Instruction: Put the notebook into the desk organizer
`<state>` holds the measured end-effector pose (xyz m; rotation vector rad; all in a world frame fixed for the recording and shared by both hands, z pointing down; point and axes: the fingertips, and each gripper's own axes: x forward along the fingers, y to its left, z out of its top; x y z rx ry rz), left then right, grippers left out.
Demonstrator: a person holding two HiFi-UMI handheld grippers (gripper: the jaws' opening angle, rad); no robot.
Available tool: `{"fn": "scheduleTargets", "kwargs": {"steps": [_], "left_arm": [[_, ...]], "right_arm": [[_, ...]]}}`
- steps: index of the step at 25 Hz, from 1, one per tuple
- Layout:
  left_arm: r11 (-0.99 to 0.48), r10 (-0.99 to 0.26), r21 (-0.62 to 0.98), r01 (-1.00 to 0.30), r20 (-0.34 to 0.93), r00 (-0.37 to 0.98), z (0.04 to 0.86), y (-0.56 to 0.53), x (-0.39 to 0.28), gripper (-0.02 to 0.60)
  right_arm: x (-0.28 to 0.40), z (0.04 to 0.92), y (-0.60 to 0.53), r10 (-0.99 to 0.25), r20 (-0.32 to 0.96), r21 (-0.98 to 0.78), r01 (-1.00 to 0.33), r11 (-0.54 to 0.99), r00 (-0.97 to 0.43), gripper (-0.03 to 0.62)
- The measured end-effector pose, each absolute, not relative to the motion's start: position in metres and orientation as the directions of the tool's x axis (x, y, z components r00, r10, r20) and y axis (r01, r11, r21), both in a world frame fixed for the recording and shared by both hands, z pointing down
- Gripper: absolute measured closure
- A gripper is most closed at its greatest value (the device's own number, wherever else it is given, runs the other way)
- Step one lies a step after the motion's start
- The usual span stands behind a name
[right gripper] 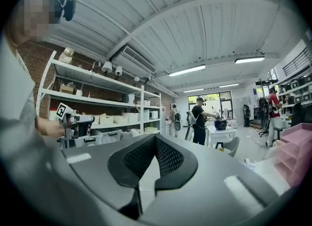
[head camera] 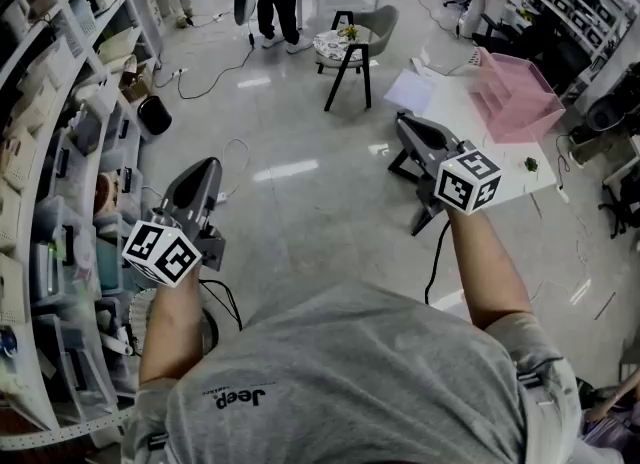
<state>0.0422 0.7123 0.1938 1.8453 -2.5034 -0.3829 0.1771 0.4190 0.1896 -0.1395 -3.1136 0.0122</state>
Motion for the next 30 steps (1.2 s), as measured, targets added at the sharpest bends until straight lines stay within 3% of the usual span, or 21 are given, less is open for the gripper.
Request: {"fn": "scheduleTargets", "kwargs": {"steps": [5, 6, 7, 10, 17, 30], "left_arm": [[0.223, -0.963, 0.198, -0.955, -0.111, -0.248, 0.199, 0.695, 0.056, 0.505], [0.205, -0.968, 0.201, -0.958, -0.104, -0.229, 0.2, 0.689, 0.06, 0.289], [0.194, -0.971, 0.201, -0.96, -0.1, -0.217, 0.2, 0.684, 0.063, 0.21], [0.201, -0.971, 0.182, -0.963, -0.093, -0.22, 0.2, 0.671, 0.072, 0.125], [0.219, -0.97, 0.18, -0.959, -0.07, -0.234, 0.204, 0.635, 0.1, 0.083], [0.226, -0.97, 0.233, -0.946, -0.036, -0.24, 0.226, 0.567, 0.124, 0.081]], "right_arm": [[0.182, 0.185, 0.412, 0.084, 0.001, -0.005, 0.084, 0.996, -0.996, 0.591], [0.183, 0.185, 0.409, 0.082, 0.001, -0.006, 0.082, 0.997, -0.997, 0.591], [0.185, 0.186, 0.406, 0.081, 0.0, -0.009, 0.081, 0.997, -0.997, 0.591], [0.193, 0.187, 0.397, 0.09, 0.0, -0.017, 0.09, 0.996, -0.996, 0.591], [0.219, 0.194, 0.37, 0.122, 0.004, -0.033, 0.121, 0.992, -0.993, 0.591], [0.244, 0.213, 0.31, 0.132, 0.033, -0.063, 0.13, 0.99, -0.991, 0.591]]}}
